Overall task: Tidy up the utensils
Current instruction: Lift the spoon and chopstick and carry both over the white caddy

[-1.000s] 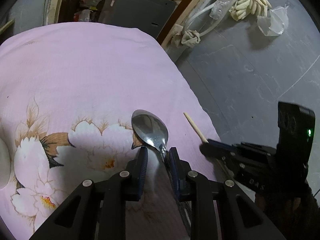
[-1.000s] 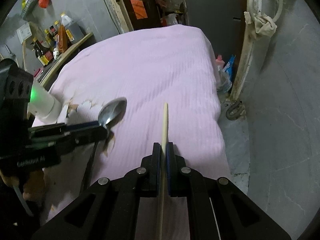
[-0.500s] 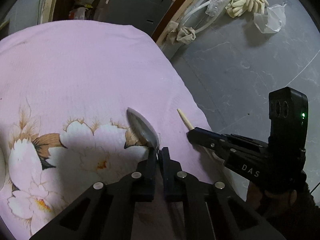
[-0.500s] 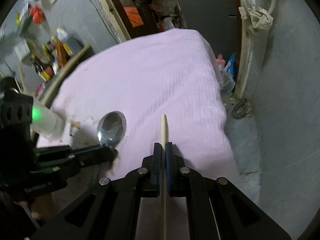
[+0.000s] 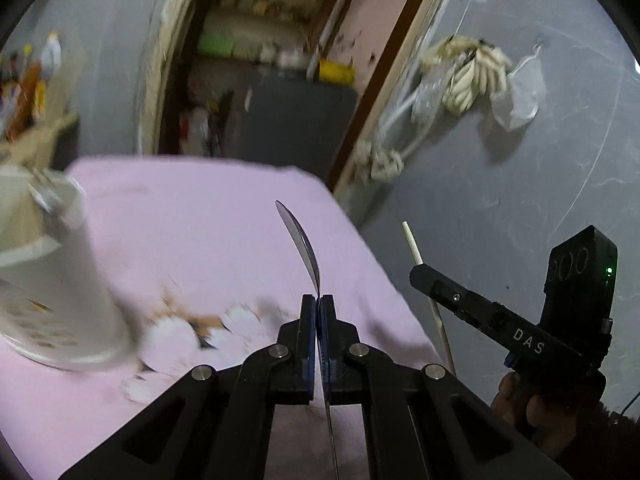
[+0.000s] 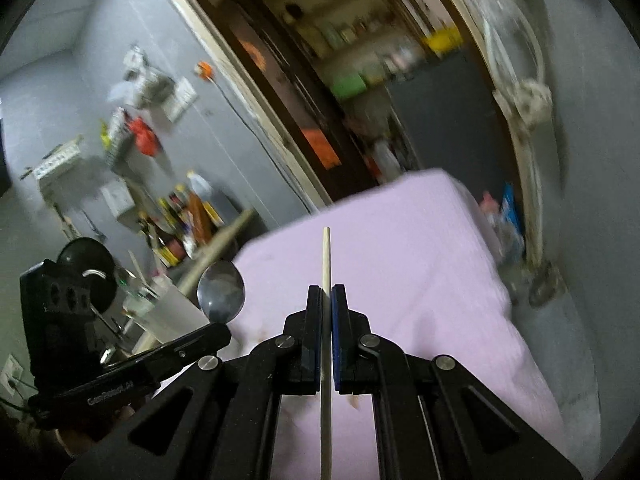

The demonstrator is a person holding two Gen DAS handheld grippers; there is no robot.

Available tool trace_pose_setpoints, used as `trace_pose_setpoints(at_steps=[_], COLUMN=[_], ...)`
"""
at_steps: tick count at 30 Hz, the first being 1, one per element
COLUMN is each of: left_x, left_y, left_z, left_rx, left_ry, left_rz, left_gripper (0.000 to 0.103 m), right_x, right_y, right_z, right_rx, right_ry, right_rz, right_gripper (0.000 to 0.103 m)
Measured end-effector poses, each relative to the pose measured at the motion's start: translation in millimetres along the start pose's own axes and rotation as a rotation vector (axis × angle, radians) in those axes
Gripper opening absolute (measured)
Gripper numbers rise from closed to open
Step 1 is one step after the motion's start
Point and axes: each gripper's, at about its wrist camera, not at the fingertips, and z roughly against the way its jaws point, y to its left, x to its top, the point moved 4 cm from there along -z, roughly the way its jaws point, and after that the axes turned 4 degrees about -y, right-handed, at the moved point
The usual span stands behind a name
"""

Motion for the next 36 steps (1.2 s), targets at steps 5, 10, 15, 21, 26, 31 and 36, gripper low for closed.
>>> trace_pose_setpoints(at_steps=[5,10,15,21,26,31,36], left_x=[24,58,97,142,157,155,137], left_y=[1,13,37,87,138,185,207], left_z=[41,81,122,163,172,172,165], left_rx=[0.034,0.07,0.123,0.212,0.281,0.335,0.378], left_ry=[-0.109,-0.205,-0.301,-0.418,-0.492,-0.554,-0.619], left_rz=[-0.033,-0.046,-0.065,-0.072,-0.003,0.095,0.156], left_gripper=[0.003,0.003,0.003,0.003,0.003,0.003,0.003], right_x=[22,49,74,95,96,77,55], right_y=[39,91,148,209,240,252,249], right_z=[9,8,4,-12,-34,-50,-62], right_rx=[0.04,0.079,0.115,0.183,0.194,0.105,0.039], right_ry=[-0.123,-0.207,-0.28,-0.396,-0.495,-0.588,-0.631], right_rz=[0.076,0.144,0.192,0.184,0.123,0.069,0.056], right_gripper=[0.004,0.004,0.004,0.004,0.004,0.004,0.004])
